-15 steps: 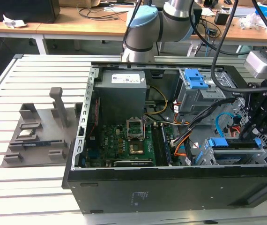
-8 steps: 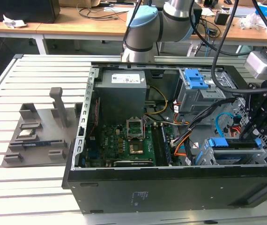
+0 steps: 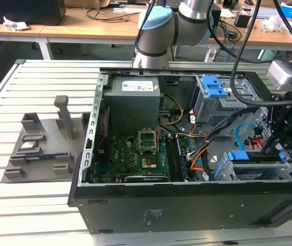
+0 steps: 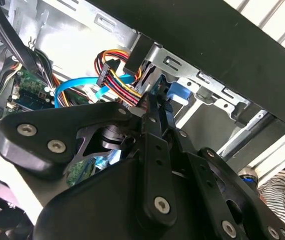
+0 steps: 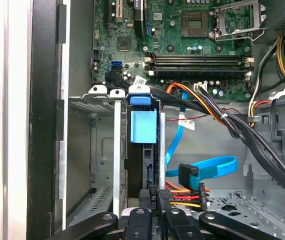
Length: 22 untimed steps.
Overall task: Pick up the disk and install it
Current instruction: 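Insert the first disk wire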
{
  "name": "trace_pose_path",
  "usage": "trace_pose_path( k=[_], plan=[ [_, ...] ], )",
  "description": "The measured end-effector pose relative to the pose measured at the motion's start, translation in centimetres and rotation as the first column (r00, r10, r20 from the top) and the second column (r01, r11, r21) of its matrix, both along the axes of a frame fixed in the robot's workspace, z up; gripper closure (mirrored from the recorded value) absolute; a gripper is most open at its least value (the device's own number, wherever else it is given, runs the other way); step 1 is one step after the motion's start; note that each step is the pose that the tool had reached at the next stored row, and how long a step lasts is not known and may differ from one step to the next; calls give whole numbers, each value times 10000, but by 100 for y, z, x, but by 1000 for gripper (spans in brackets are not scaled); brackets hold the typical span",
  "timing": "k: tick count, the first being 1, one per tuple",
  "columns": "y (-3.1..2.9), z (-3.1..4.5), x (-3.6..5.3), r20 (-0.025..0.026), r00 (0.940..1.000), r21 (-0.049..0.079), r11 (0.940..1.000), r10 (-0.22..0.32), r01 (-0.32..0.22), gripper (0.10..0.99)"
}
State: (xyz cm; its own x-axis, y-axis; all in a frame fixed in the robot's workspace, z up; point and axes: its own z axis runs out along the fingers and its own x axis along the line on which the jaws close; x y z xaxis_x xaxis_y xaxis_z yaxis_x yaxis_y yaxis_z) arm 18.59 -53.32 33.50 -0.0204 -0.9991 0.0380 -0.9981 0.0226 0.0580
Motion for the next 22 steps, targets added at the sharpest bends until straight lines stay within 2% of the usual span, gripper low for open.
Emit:
trace_pose_path(
  k=[8, 9, 10, 13, 17, 21, 22],
  plan=[
    [1, -32, 8, -3, 10000, 6, 10000, -1, 1, 914],
    [0, -36, 8, -4, 10000, 9, 10000, -1, 1, 902],
    [0, -33, 9, -3, 10000, 4, 10000, -1, 1, 839],
    [0, -22, 10, -2, 10000, -10, 10000, -1, 1, 839],
    [44, 87, 10, -2, 10000, -19, 10000, 0, 0, 839],
    [109, 193, 10, -1, 10000, -88, 10000, -1, 1, 851],
    [115, 211, 9, -2, 10000, -96, 10000, -2, 2, 922]
  ],
)
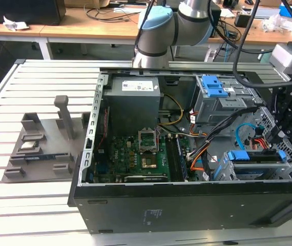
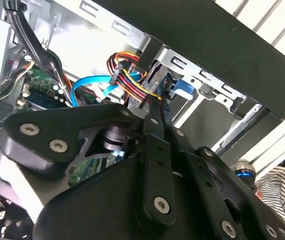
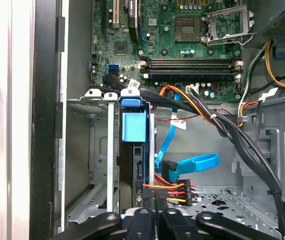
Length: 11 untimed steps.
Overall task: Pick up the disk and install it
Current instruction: 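Insert the first disk wire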
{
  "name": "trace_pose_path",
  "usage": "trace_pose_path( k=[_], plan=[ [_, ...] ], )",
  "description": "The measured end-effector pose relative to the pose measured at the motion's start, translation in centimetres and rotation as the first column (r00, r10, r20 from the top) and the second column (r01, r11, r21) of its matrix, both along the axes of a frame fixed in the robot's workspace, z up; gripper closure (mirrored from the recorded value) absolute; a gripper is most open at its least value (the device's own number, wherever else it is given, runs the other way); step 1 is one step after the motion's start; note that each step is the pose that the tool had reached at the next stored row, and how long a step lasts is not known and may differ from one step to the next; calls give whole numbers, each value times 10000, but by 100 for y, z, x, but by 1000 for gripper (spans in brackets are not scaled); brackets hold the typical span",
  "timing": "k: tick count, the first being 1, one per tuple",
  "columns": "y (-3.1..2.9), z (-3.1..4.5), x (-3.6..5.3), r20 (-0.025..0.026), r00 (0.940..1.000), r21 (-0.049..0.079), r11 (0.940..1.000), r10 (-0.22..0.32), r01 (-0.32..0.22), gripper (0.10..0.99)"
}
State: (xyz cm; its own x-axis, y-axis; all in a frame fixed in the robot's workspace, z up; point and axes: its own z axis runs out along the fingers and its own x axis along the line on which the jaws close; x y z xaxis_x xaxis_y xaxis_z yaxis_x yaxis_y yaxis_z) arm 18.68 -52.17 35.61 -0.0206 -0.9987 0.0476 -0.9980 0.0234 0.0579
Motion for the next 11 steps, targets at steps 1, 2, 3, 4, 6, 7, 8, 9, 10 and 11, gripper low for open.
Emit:
trace_pose_path(
  k=[1, 2, 3, 4, 6, 7, 8, 9, 10, 11],
  plan=[
    [6, 26, 0, 0, 10000, -16, 10000, 1, -1, 980],
    [9, 51, 1, 0, 10000, -24, 10000, 1, -1, 980],
    [11, 80, 1, 0, 10000, -29, 10000, 1, -1, 980],
    [11, 101, 1, 0, 10000, -29, 10000, 1, -1, 980],
    [11, 174, 1, 0, 10000, -30, 10000, 1, -1, 980],
    [11, 196, 1, 0, 10000, -31, 10000, 1, -1, 980],
    [11, 210, 1, 0, 10000, -32, 10000, 1, -1, 980],
    [11, 217, 1, 0, 10000, -29, 10000, 1, -1, 980],
    [11, 216, 1, 0, 10000, -28, 10000, 1, -1, 980],
    [11, 217, 1, 0, 10000, -29, 10000, 1, -1, 980]
  ],
)
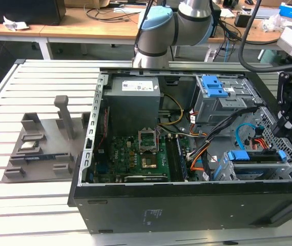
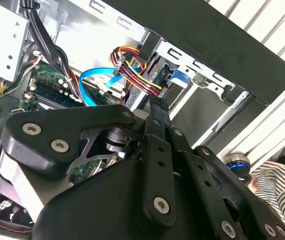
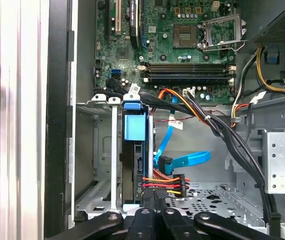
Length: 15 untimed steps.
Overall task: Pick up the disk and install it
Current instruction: 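Insert the first disk wire, then insert the second disk wire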
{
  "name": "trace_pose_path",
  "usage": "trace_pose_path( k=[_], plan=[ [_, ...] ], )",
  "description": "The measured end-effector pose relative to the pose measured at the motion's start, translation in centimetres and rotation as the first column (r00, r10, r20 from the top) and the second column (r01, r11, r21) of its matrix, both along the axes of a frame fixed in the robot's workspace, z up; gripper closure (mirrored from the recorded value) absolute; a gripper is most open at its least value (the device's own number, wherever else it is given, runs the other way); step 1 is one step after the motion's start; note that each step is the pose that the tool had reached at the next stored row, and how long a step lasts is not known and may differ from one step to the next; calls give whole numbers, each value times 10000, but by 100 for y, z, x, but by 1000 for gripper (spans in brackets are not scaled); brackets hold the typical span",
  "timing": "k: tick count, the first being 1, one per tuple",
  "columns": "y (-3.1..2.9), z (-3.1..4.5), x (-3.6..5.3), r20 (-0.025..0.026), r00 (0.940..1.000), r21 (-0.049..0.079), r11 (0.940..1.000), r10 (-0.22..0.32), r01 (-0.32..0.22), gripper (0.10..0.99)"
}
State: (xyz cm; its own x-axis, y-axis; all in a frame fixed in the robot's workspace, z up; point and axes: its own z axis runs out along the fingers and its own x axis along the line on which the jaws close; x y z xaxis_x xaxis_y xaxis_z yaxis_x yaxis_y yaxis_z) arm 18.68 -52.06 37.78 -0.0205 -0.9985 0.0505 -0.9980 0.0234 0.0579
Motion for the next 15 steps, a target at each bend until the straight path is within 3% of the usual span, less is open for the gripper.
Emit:
trace_pose_path(
  k=[11, 12, 13, 15],
  plan=[
    [0, 2, 0, 0, 10000, -2, 10000, 0, 0, 973],
    [0, 2, 0, 1, 10000, -2, 10000, 0, 0, 918],
    [0, 2, 0, 1, 10000, -2, 10000, 0, 0, 918],
    [0, 3, 0, 0, 10000, -2, 10000, 0, 0, 792]
  ],
)
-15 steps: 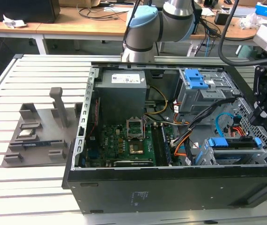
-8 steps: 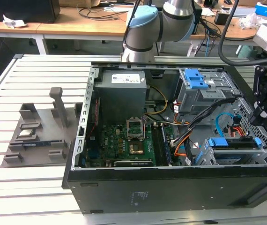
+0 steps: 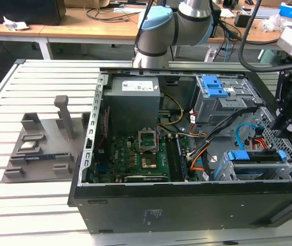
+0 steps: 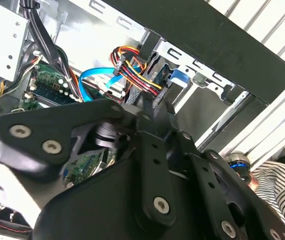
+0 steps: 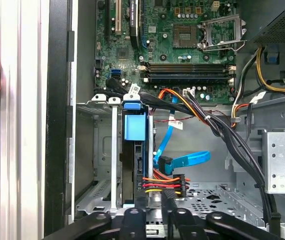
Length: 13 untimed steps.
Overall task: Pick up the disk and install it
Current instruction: 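Insert the second disk wire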
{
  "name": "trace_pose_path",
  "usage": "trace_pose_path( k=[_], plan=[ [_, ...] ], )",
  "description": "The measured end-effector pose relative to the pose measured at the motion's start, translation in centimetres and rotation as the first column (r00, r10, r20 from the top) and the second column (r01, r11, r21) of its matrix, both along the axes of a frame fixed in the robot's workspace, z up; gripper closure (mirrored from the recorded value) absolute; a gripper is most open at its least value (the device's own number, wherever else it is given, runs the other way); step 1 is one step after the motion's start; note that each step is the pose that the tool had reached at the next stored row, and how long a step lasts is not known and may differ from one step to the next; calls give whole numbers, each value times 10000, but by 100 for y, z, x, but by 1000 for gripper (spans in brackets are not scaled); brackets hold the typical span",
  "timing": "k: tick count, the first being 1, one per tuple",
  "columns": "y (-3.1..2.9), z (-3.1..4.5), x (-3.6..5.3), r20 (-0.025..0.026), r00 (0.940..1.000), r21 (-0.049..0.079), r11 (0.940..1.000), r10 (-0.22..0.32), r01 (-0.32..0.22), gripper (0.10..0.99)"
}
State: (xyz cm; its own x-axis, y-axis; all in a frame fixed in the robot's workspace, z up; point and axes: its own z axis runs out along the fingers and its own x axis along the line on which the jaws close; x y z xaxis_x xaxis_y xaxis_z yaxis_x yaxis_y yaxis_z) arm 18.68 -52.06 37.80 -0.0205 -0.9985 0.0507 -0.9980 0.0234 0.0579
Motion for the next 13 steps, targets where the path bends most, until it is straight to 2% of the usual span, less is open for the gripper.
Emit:
trace_pose_path(
  k=[1, 2, 5, 6, 7, 11, 13],
  plan=[
    [0, 0, 0, 0, 10000, 0, 10000, 0, 0, 792],
    [0, 0, 0, 0, 10000, 0, 10000, 0, 0, 725],
    [19, 0, -12, 0, 10000, -2, 10000, 0, 0, 725],
    [81, -10, -60, 0, 10000, 0, 10000, 2, -2, 725],
    [91, -12, -91, 0, 10000, 0, 10000, 2, -2, 725],
    [92, -16, -253, 0, 10000, 0, 10000, 1, -1, 725],
    [90, -24, -293, 0, 10000, 1, 10000, 12, -12, 725]
  ],
)
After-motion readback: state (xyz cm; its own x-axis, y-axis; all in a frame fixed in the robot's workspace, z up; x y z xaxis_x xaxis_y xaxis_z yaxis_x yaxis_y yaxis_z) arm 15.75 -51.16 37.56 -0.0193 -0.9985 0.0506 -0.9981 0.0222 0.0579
